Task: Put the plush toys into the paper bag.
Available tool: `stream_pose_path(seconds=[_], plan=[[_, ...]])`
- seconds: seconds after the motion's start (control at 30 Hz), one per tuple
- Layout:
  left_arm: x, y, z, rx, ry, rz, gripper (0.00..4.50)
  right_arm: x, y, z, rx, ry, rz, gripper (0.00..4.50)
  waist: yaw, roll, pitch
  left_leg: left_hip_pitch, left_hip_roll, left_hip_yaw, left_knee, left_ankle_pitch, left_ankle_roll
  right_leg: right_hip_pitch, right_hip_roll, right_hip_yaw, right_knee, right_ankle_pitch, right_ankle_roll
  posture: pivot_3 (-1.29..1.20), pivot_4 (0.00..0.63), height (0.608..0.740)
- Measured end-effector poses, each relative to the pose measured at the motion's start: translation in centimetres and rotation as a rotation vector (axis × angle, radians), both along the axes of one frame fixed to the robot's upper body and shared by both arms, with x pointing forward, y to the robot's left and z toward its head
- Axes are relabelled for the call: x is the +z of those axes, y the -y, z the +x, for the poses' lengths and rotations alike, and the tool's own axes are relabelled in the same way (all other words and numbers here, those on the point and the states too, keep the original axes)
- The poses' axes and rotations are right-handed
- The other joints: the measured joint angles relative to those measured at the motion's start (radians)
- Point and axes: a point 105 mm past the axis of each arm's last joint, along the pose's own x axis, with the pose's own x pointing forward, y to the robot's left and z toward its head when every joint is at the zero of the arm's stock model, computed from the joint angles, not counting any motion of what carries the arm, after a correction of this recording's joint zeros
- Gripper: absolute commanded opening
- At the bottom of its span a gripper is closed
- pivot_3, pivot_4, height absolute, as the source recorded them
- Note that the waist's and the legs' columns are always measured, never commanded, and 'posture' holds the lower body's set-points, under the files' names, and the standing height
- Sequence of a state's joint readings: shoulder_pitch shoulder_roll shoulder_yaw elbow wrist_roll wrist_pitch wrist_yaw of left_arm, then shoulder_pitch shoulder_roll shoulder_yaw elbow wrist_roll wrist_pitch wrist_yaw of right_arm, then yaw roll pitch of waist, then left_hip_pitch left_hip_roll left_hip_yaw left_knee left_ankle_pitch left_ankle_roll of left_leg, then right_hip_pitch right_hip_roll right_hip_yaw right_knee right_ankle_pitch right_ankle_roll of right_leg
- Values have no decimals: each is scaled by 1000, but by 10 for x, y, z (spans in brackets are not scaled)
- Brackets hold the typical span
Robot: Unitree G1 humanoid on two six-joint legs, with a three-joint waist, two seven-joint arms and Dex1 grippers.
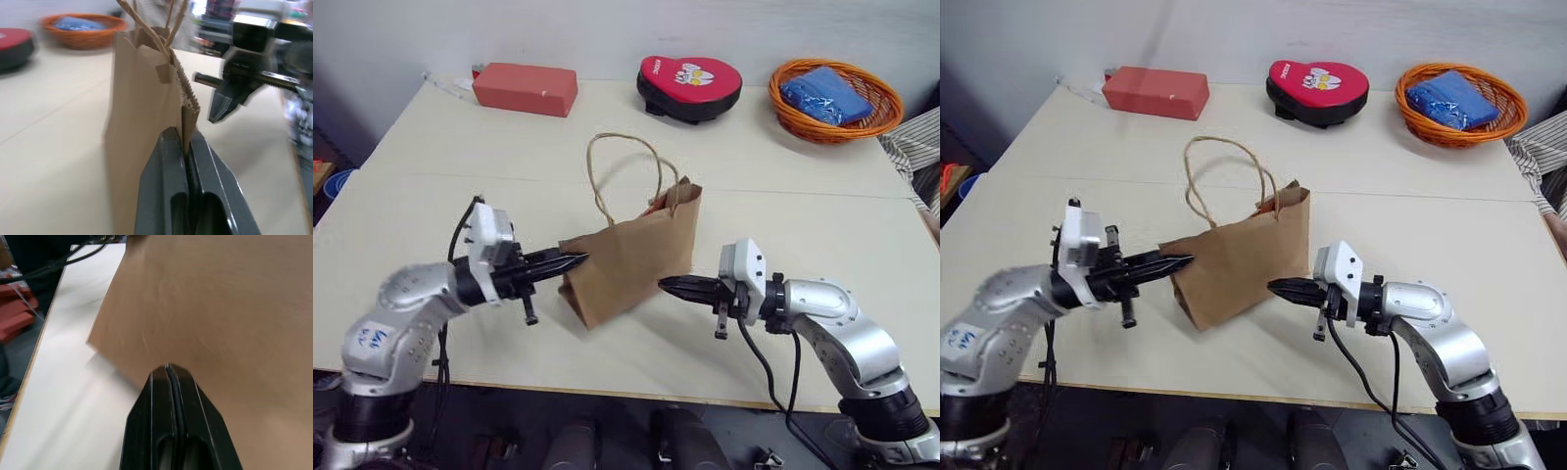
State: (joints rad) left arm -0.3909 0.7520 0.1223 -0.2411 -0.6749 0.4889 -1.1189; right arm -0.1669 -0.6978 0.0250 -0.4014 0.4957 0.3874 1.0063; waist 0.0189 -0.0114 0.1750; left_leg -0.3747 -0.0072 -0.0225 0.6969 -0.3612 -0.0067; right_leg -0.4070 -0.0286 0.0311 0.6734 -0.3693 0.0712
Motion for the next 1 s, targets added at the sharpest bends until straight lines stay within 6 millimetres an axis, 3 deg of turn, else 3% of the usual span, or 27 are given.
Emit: stream_pose_path(seconds=[0.07, 0.2, 0.33, 0.43, 0.57, 0.7, 0.83, 0.93, 1.0], plan=[[6, -1, 5, -107, 56, 69, 17, -2, 20, -6, -24, -7, -30, 0, 3, 0, 0, 0, -1, 1, 0, -1, 1, 1, 0, 0, -2, 0, 0, 0, 150, 740], [-3, 0, 25, -253, 116, 132, 17, 9, 52, -18, -50, 26, -35, 0, -1, 0, 0, 0, 0, 3, 0, -1, 2, 0, 1, 1, -1, 0, 0, 0, 150, 740], [-12, -8, 46, -218, 73, 134, 17, 5, 79, -27, -132, 20, -57, 0, -13, 0, 0, 0, 1, 3, 0, -1, 2, -1, 2, 3, 2, 0, 0, 0, 150, 740], [-23, -7, 54, -216, 58, 161, 17, 0, 89, -34, -169, -5, -66, 0, -19, 0, 0, 0, 1, 3, 1, -1, 2, -1, 1, 3, 4, 0, 1, 0, 150, 740], [-27, -4, 63, -212, 56, 168, 17, 1, 89, -34, -186, 1, -54, 0, -20, 0, 0, 1, 1, 4, 3, -1, 2, -1, 1, 4, 5, 0, 1, 0, 150, 740], [-29, -7, 67, -190, 37, 170, 903, 4, 87, -34, -191, 16, -44, 0, -21, 0, 0, 1, 1, 4, 2, -1, 1, -1, 1, 4, 6, 0, 1, 0, 150, 740], [-20, -12, 66, -176, 72, 172, 2165, 5, 86, -33, -202, 27, -30, 0, -21, -1, 0, 1, 1, 4, 2, -1, 1, -2, 1, 4, 6, 0, 1, 0, 150, 740], [-6, -26, 52, -156, 126, 182, 3099, 9, 85, -29, -210, 56, -9, 0, -29, 0, 0, 1, 1, 4, 1, -1, 1, -3, 1, 5, 6, 0, 0, 0, 150, 740], [-5, -41, 38, -127, 121, 188, 3709, 15, 86, -25, -216, 71, 9, 395, -38, 0, 0, 2, 1, 4, 1, 0, 1, -2, 1, 5, 7, 0, 0, 0, 150, 740]])
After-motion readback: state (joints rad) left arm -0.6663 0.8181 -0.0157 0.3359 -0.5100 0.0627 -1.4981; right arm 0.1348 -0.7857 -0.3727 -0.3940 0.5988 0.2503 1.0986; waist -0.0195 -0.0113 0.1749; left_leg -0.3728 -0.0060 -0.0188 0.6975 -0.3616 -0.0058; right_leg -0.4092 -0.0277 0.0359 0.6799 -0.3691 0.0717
